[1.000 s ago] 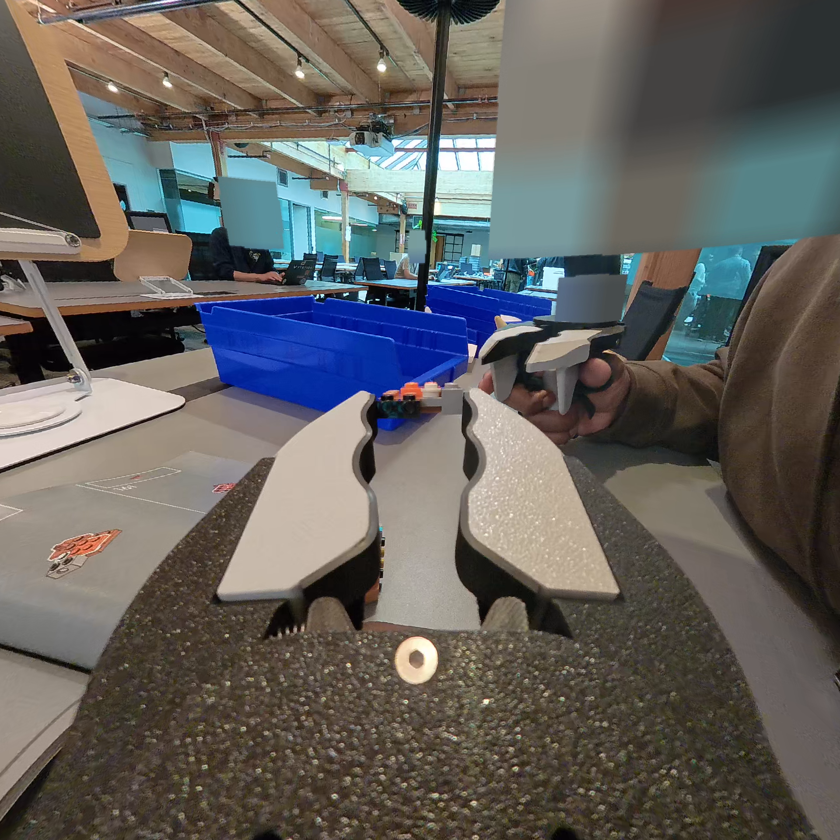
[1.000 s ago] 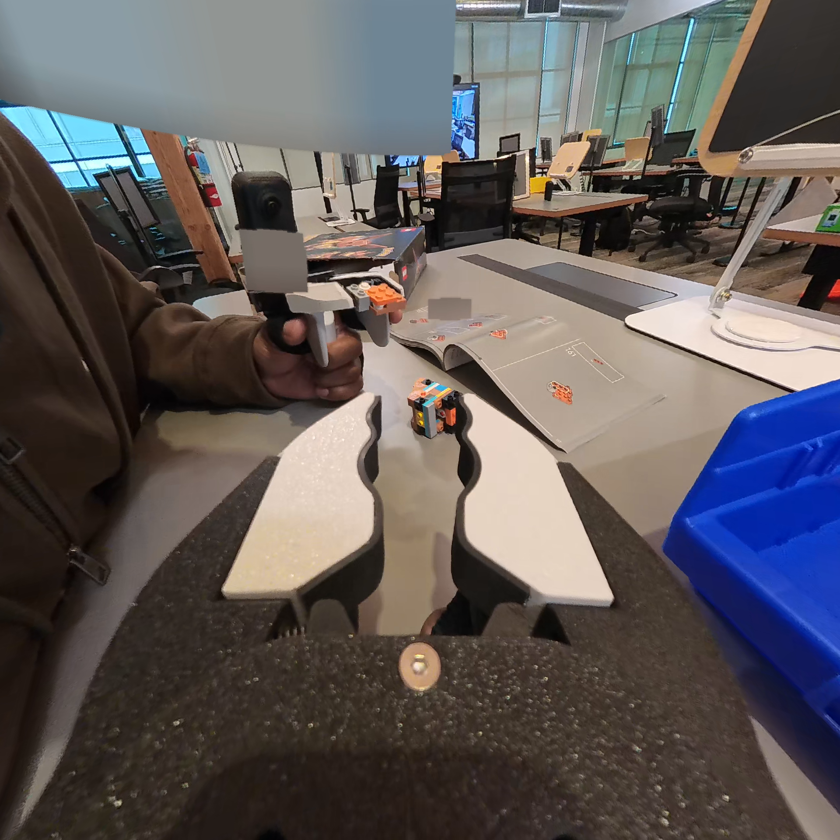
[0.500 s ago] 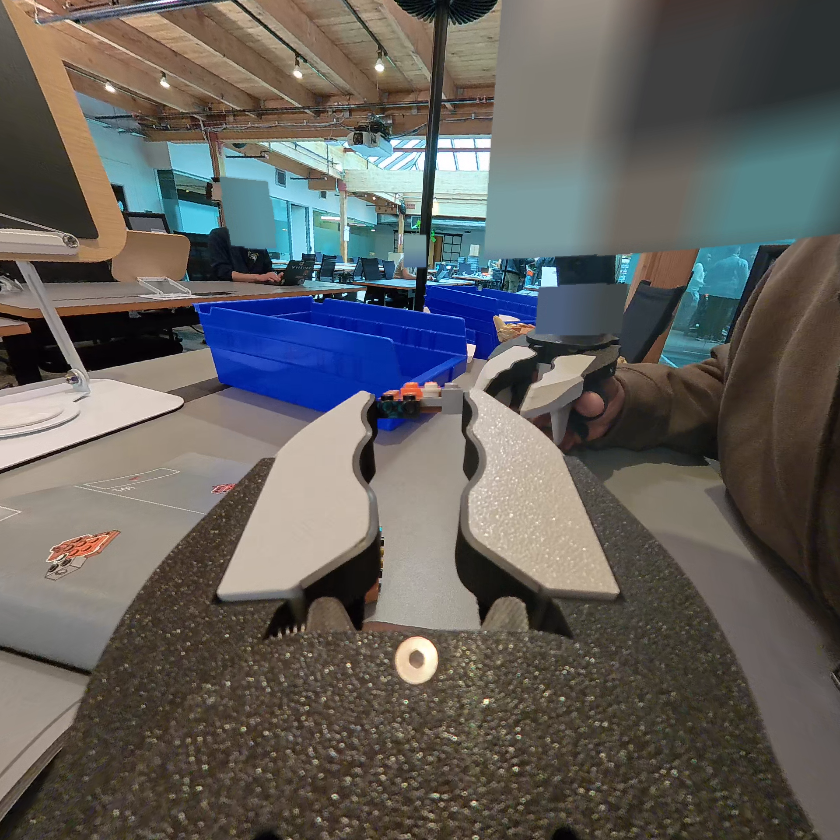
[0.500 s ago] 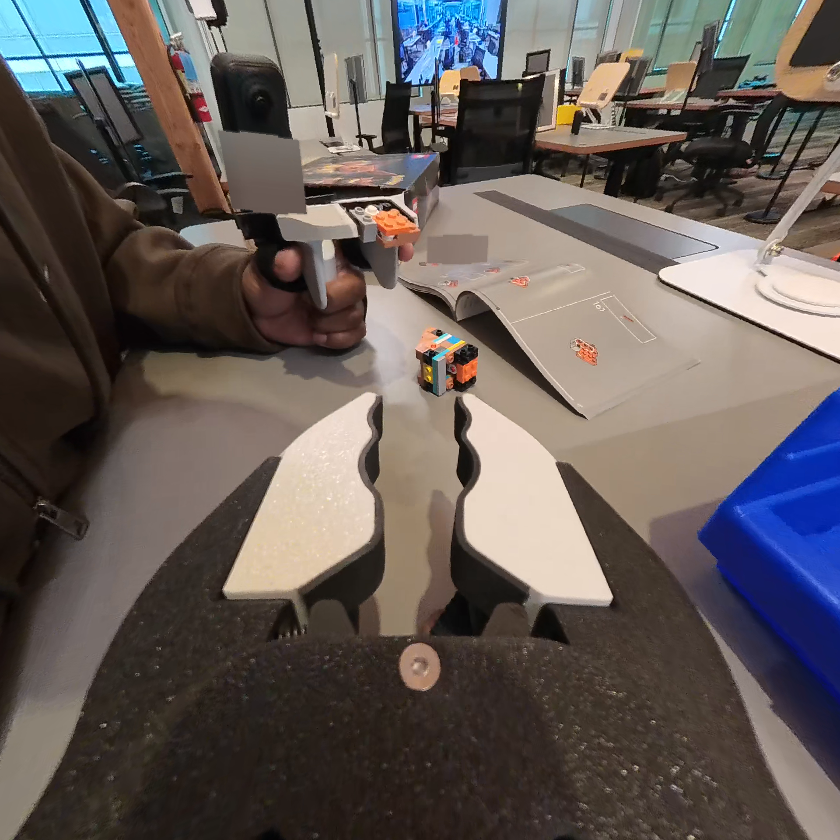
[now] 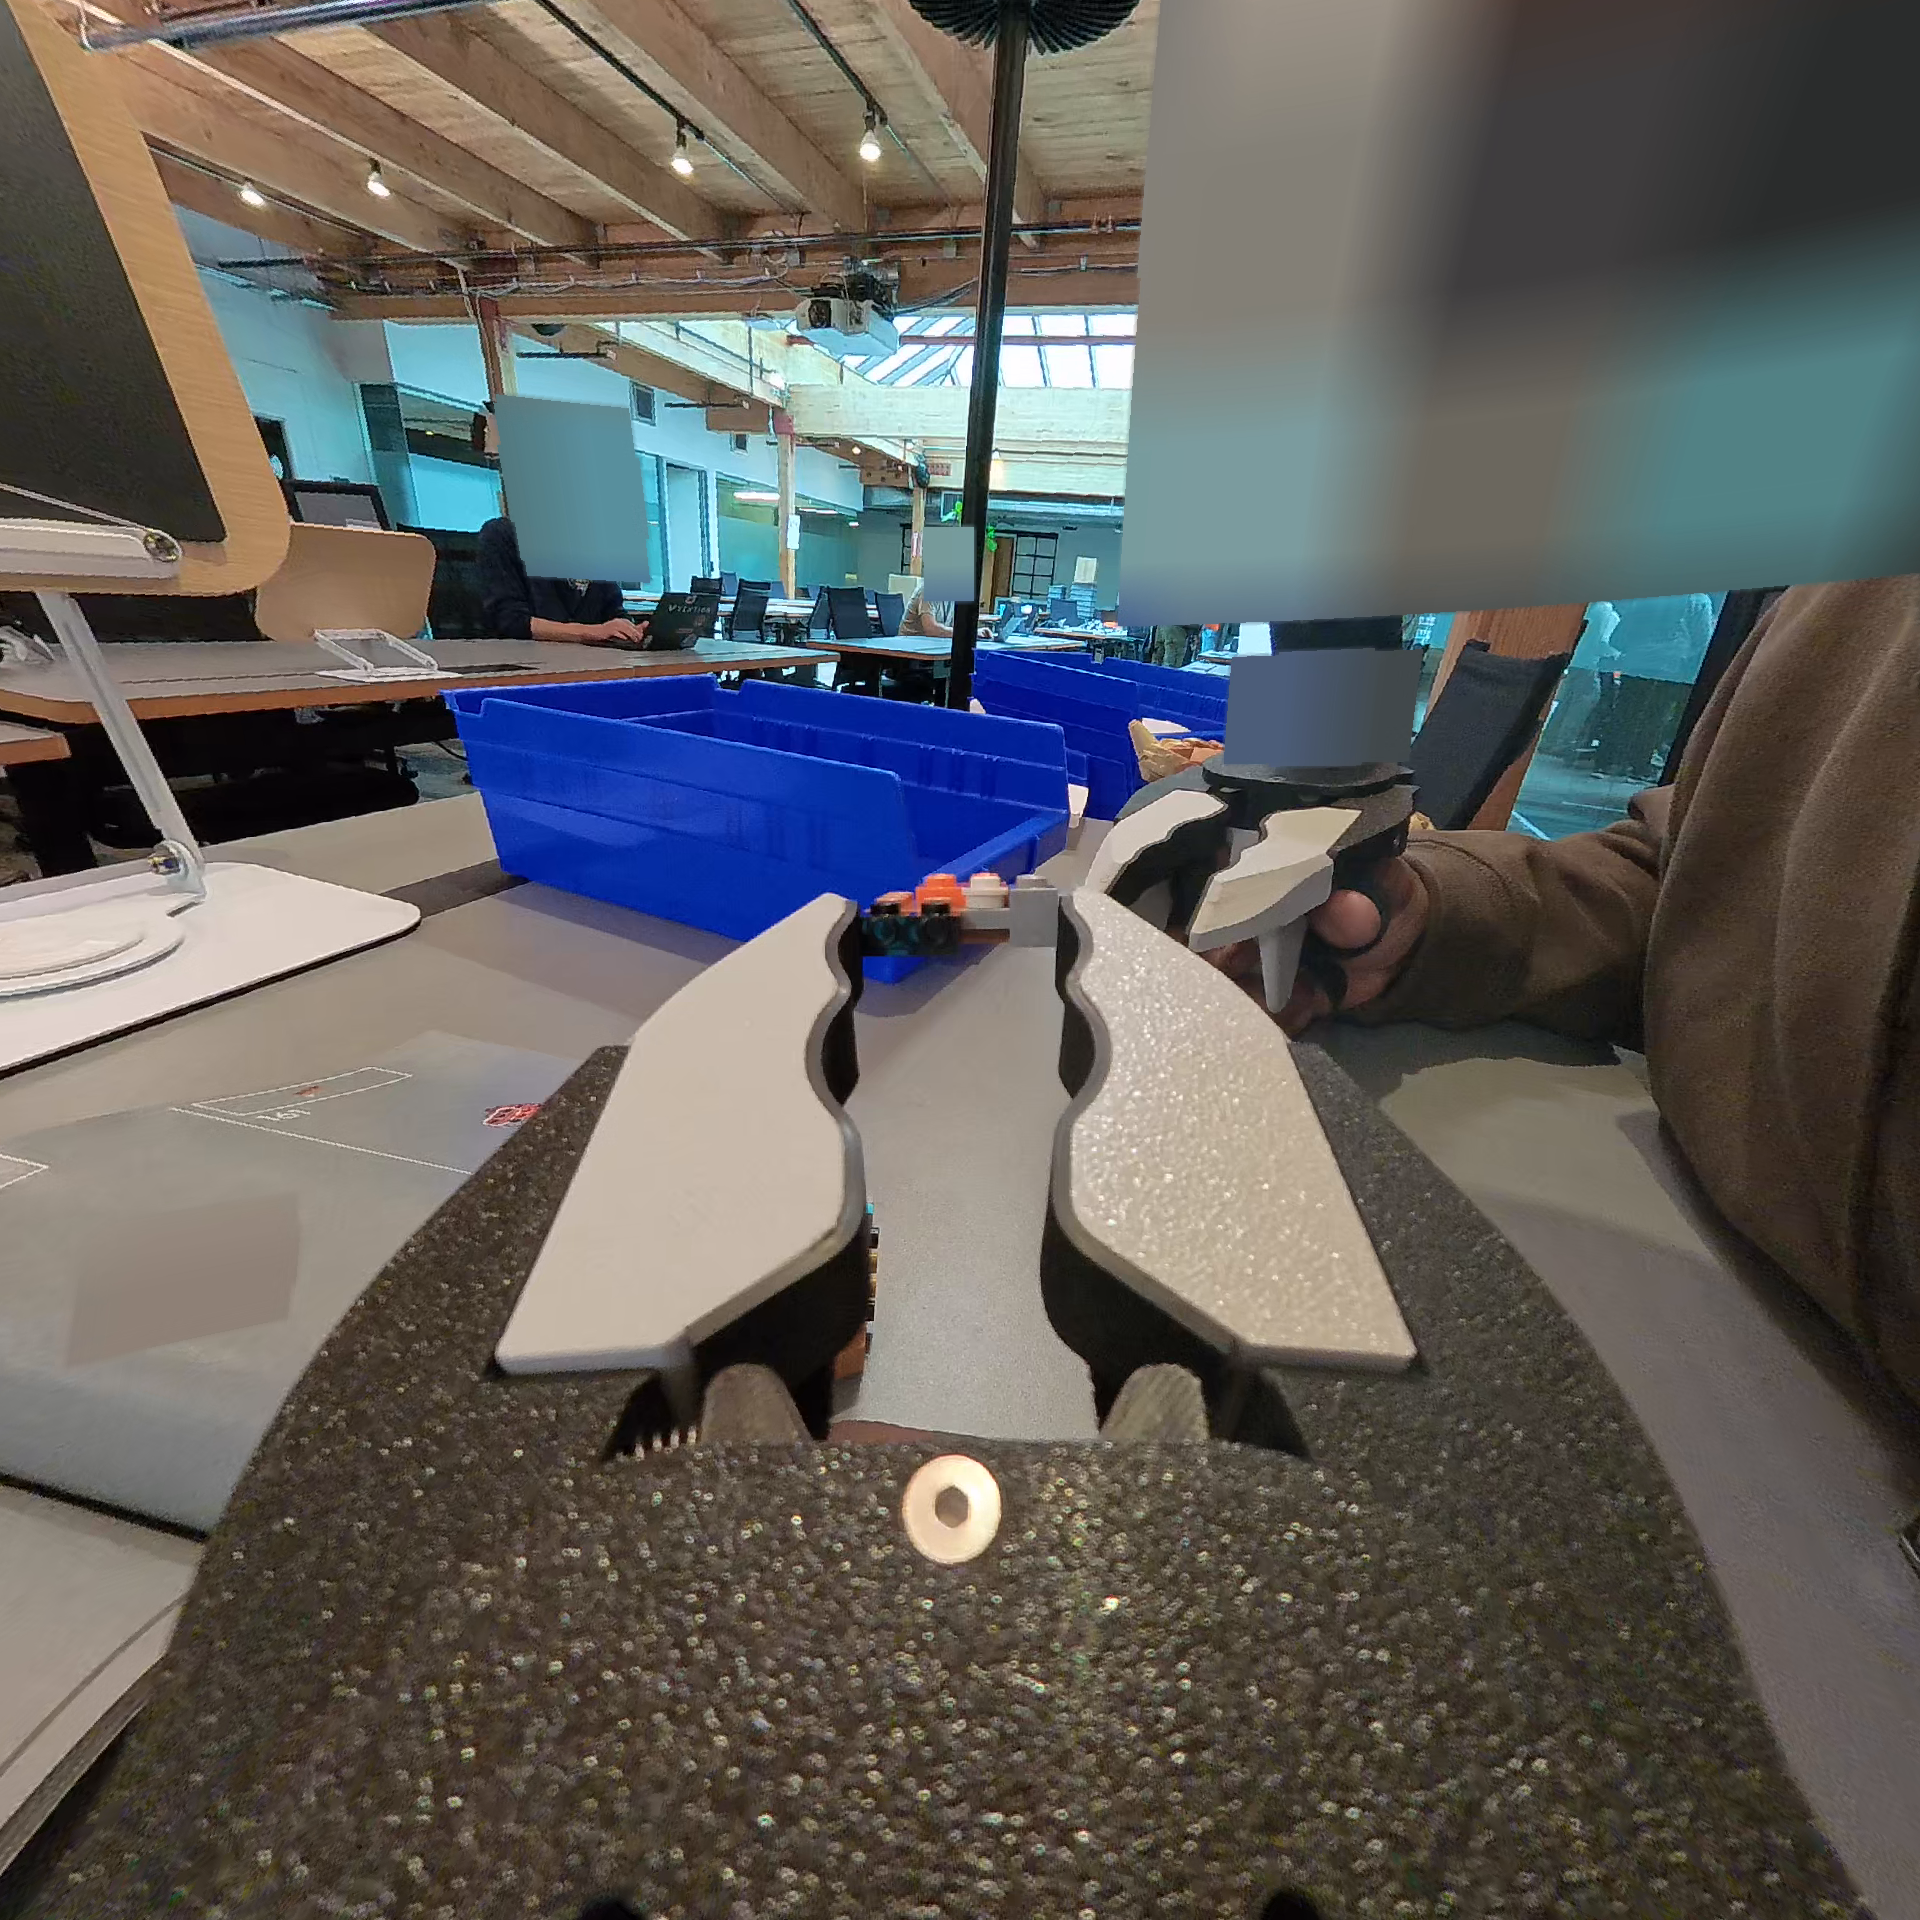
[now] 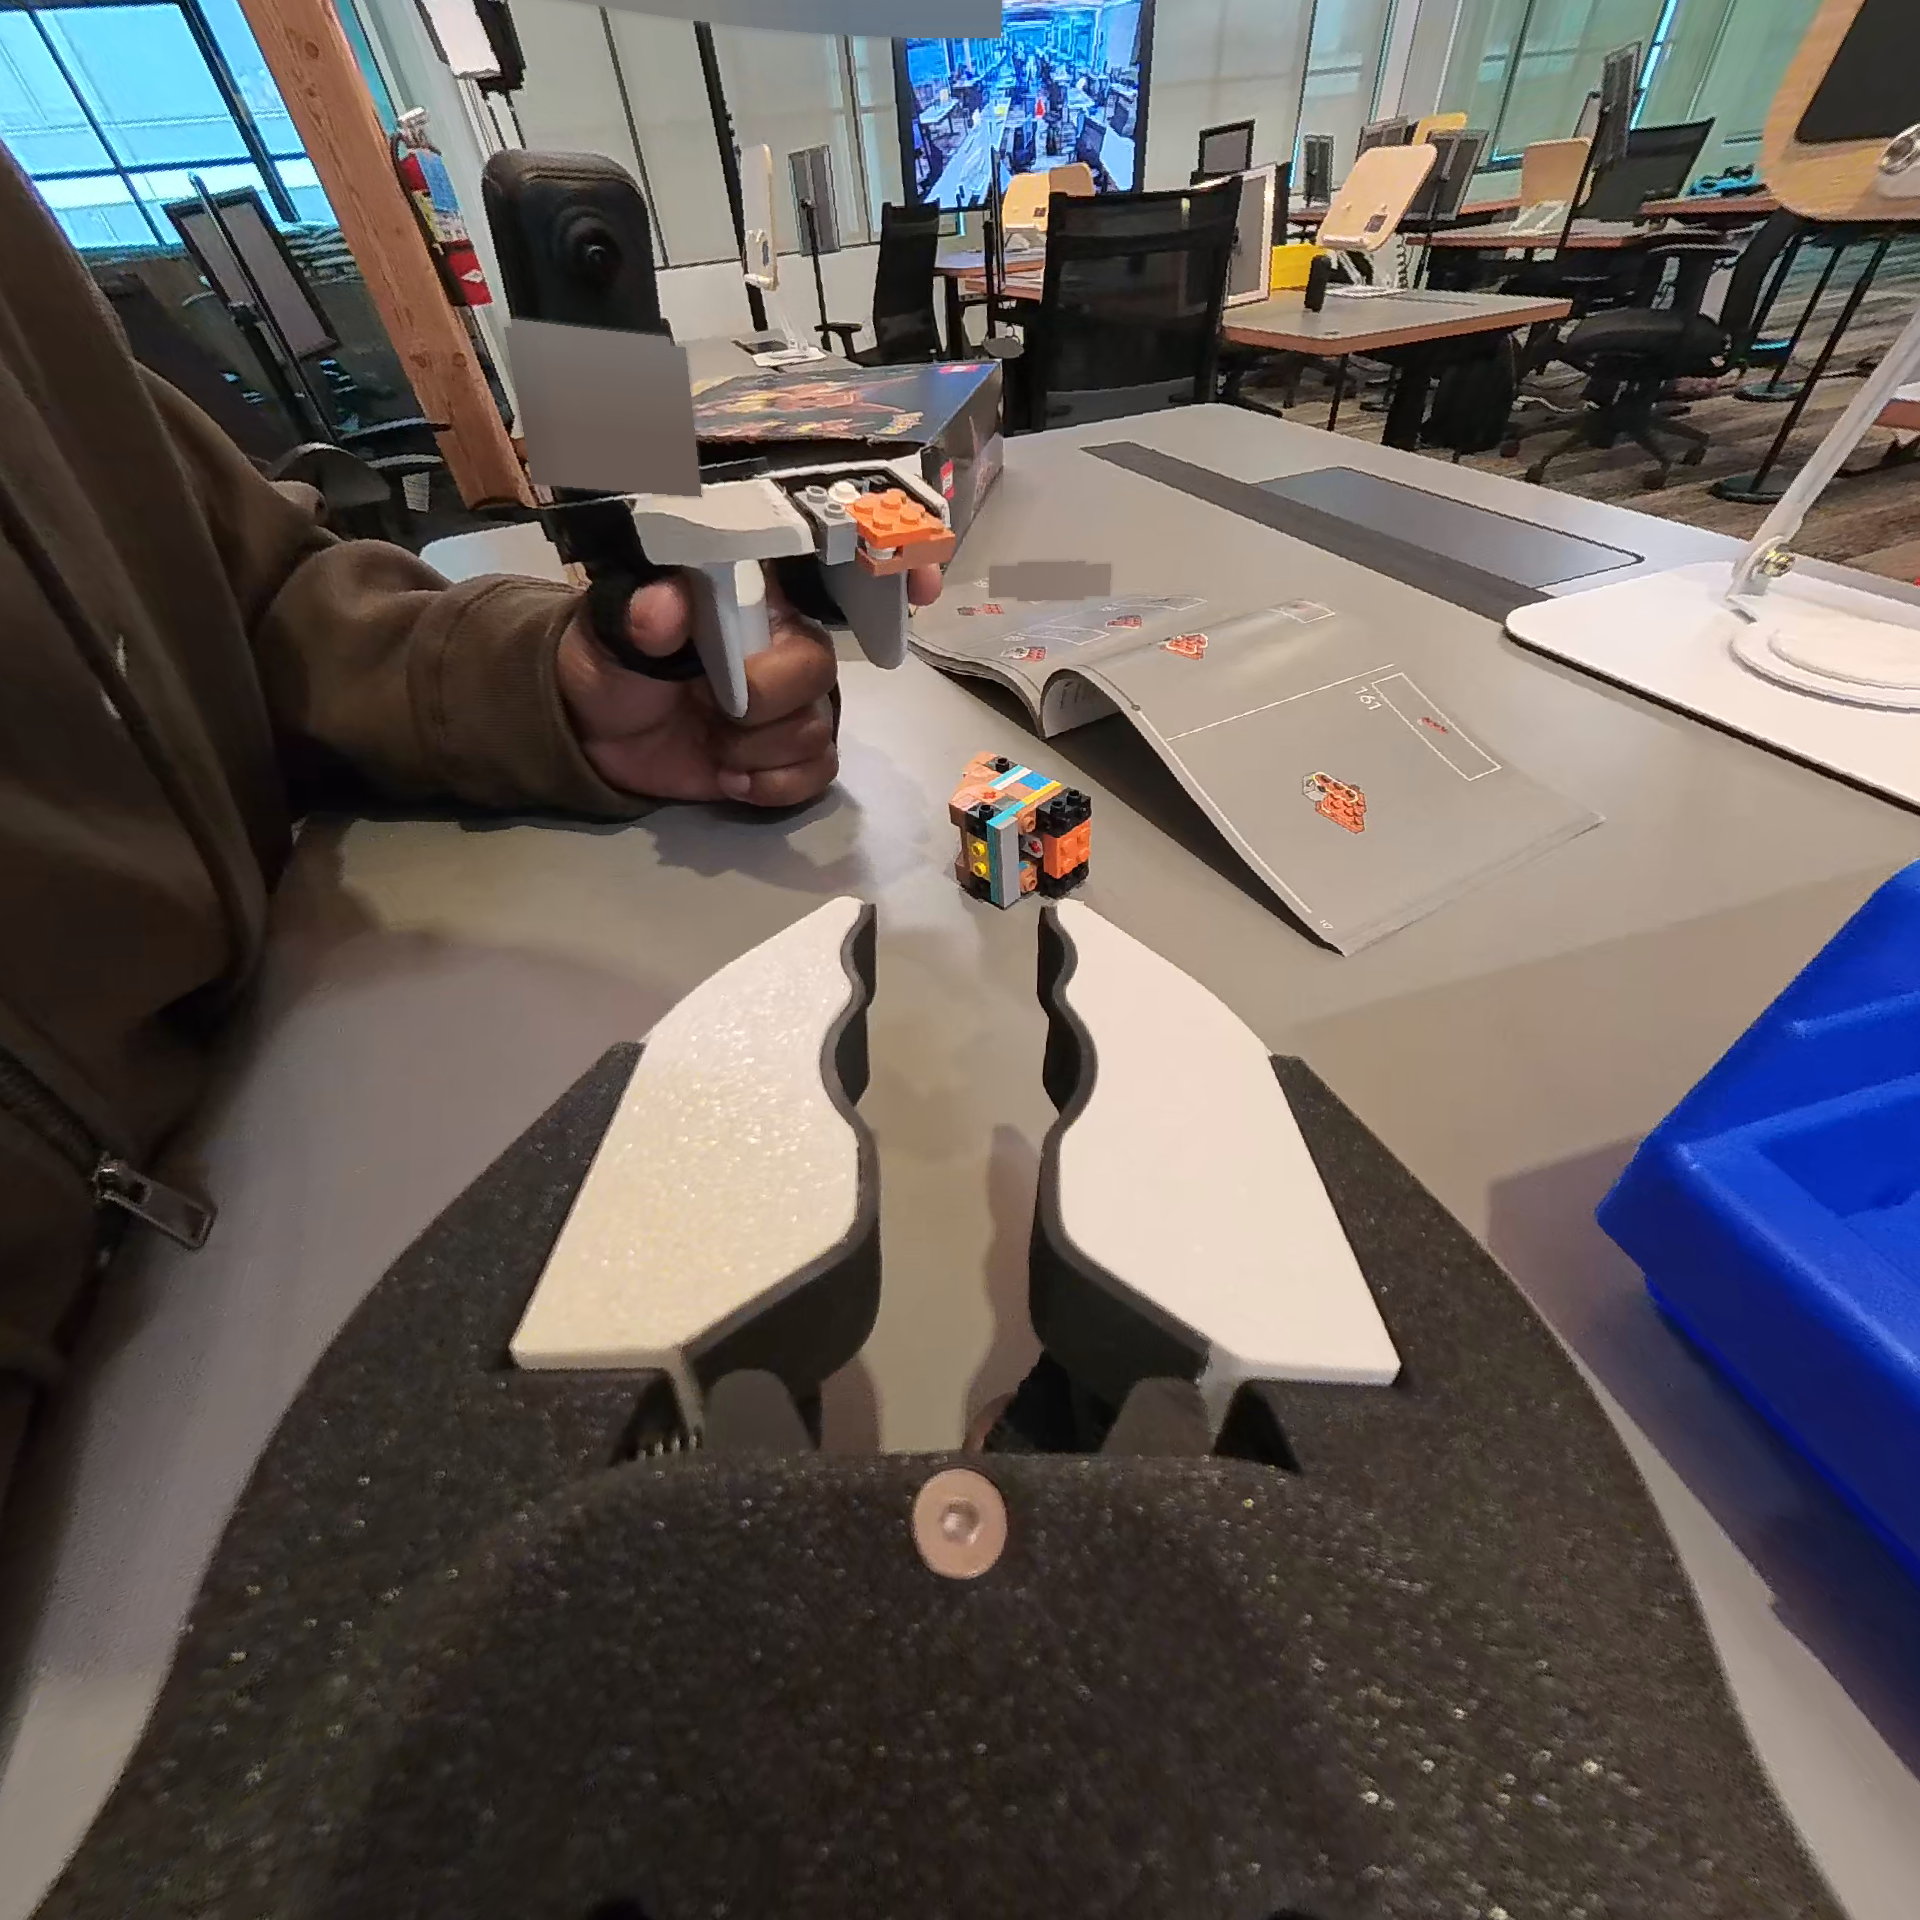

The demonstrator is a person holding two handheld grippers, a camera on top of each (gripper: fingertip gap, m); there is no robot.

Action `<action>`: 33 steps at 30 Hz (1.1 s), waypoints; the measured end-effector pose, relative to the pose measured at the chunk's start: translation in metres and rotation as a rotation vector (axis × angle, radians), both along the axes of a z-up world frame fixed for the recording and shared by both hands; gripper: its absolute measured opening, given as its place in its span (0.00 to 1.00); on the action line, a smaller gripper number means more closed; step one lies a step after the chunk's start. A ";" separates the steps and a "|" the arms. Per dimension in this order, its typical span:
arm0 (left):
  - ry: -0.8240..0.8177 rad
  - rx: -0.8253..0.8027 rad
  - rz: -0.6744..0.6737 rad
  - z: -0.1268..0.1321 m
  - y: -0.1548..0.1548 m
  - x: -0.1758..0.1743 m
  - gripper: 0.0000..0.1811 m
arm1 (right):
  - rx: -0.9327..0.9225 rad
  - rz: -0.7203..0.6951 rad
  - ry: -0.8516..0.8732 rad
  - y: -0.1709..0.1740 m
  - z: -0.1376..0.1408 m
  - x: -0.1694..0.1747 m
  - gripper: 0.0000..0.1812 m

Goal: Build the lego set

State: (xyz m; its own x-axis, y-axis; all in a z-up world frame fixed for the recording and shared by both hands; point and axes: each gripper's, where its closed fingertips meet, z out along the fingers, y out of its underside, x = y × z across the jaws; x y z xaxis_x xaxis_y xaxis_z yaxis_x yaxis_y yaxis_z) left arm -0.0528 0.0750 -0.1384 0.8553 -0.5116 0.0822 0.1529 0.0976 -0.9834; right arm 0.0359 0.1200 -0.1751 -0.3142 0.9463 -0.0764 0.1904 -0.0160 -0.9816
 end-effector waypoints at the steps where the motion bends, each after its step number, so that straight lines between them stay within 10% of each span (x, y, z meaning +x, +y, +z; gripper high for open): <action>1: 0.000 -0.001 0.000 0.000 0.000 0.000 0.20 | -0.001 0.000 0.000 0.000 0.000 0.000 0.16; 33: -0.002 0.000 0.000 0.000 0.000 0.000 0.20 | 0.112 -0.060 -0.034 0.013 -0.005 0.001 0.17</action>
